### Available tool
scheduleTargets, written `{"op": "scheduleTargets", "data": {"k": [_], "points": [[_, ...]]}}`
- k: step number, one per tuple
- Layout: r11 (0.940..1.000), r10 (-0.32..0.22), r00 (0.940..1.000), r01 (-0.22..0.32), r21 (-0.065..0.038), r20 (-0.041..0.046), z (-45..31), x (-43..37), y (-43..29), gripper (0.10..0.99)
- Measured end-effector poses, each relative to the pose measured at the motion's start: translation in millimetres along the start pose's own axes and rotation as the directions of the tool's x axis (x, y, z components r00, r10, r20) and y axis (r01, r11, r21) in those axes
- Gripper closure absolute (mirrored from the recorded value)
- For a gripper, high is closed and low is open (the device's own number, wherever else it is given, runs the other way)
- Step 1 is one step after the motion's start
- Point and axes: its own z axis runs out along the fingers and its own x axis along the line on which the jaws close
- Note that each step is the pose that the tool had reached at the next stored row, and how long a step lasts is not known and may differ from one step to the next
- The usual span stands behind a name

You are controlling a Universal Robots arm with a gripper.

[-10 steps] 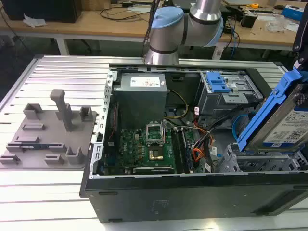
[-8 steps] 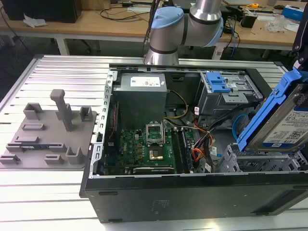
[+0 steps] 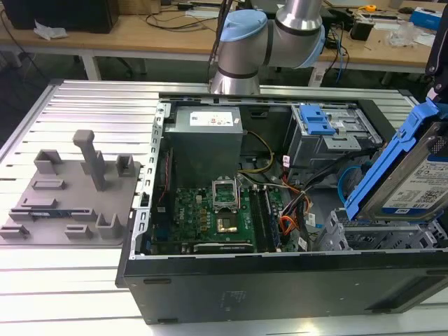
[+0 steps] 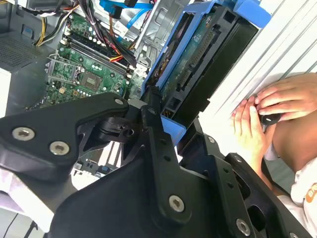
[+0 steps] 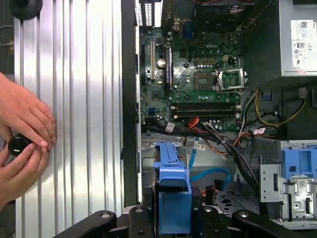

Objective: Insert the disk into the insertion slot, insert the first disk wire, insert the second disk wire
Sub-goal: 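Insert the disk into the insertion slot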

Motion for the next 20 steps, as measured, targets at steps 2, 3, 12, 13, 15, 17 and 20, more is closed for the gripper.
{"op": "scheduleTargets", "data": {"k": [2,3,12,13,15,17,20], "points": [[1.0,0.0,1.0,0.0,0.0,0.0,0.0,0.0,0.0,0.722],[1.0,0.0,1.0,0.0,0.0,0.0007,-0.1,0.0,0.0,0.722],[1.0,-0.002,0.9988,0.002,0.002,0.0496,0.0,0.1,0.6,0.722],[1.0,-0.002,0.9988,0.002,0.007,0.0496,0.1,0.1,1.4,0.722],[0.9998,-0.003,0.9988,0.002,0.018,0.0498,0.2,0.1,1.7,0.722],[0.9995,-0.004,0.9987,0.002,0.03,0.05,0.4,0.1,2.1,0.722],[0.9988,-0.005,0.9987,0.002,0.049,0.0503,0.7,0.1,2.9,0.722]]}}
